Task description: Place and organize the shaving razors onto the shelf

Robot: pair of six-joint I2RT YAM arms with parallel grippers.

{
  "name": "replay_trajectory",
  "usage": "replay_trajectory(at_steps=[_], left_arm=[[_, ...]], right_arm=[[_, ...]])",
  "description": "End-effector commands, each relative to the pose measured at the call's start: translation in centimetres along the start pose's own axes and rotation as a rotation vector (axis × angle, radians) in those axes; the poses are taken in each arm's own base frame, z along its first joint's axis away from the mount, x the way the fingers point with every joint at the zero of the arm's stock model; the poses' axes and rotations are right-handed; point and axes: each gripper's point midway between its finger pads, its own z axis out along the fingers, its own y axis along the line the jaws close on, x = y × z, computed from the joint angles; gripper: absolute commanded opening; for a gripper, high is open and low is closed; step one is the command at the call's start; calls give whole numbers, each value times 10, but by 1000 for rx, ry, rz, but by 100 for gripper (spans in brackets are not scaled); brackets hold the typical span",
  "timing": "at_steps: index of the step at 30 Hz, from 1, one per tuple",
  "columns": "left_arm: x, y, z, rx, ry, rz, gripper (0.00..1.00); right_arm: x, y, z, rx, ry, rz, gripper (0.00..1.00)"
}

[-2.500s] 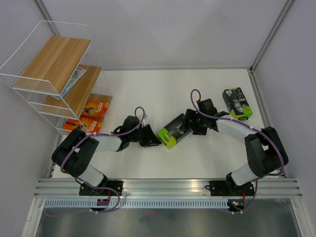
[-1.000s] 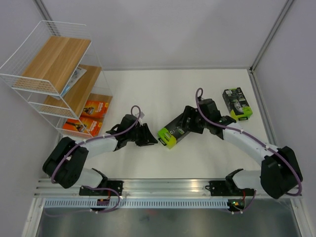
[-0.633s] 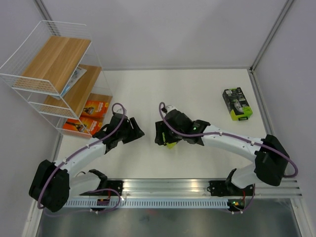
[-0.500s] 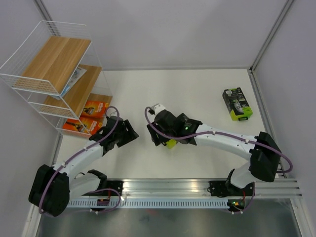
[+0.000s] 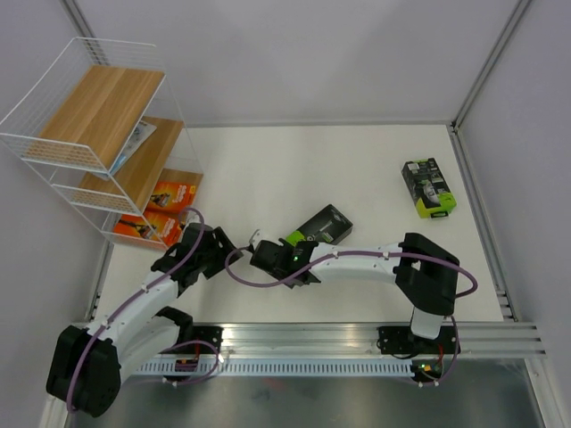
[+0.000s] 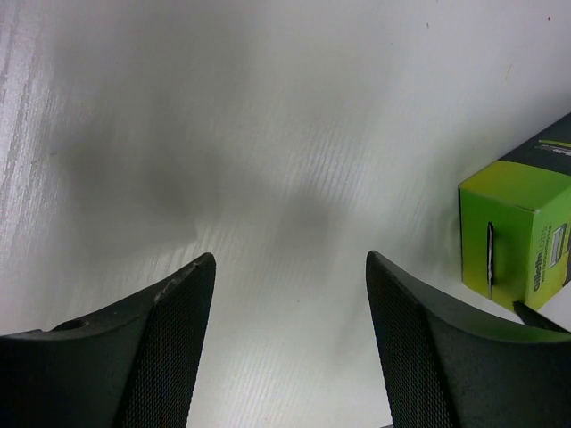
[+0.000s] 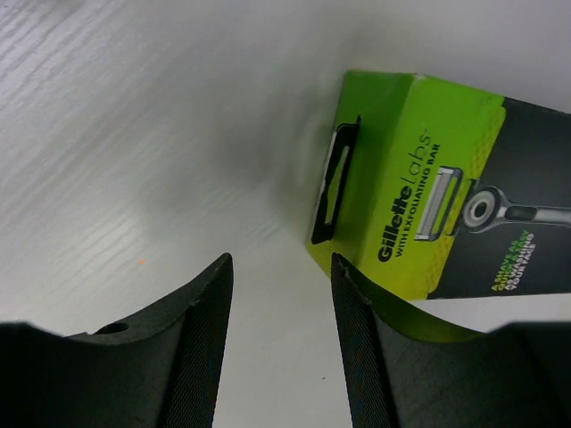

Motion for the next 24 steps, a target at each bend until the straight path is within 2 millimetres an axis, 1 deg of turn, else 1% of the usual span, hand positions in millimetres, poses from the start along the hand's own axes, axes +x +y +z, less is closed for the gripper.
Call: replay_trajectory(at_steps=[1, 5, 6, 10, 12, 16, 20, 21, 24], left_arm=[[-1, 1, -2, 15, -19, -46, 74], [-2, -2, -3, 28, -24, -31, 75], [-2, -2, -2, 29, -23, -30, 75], [1, 1, -1, 22, -12, -20, 75], [1, 0, 0, 26, -14, -23, 75], [1, 0, 0, 30, -15, -20, 75], [0, -2, 0, 41, -18, -15, 76], [0, -2, 0, 42, -19, -15, 76], [0, -2, 0, 42, -19, -14, 76]], right_arm=[[-21, -25, -9, 129, -41, -25, 54], [-17, -28, -1, 161, -22, -52, 54], [-13, -28, 4, 171, -6, -66, 54], [-7, -23, 12, 167, 13, -78, 52], [-9, -24, 12, 175, 7, -77, 51], [-15, -25, 8, 180, -21, -81, 49], [-26, -27, -4, 212, -48, -92, 48], [-33, -26, -8, 208, -64, -84, 48], [-44, -16, -17, 176, -104, -75, 48]])
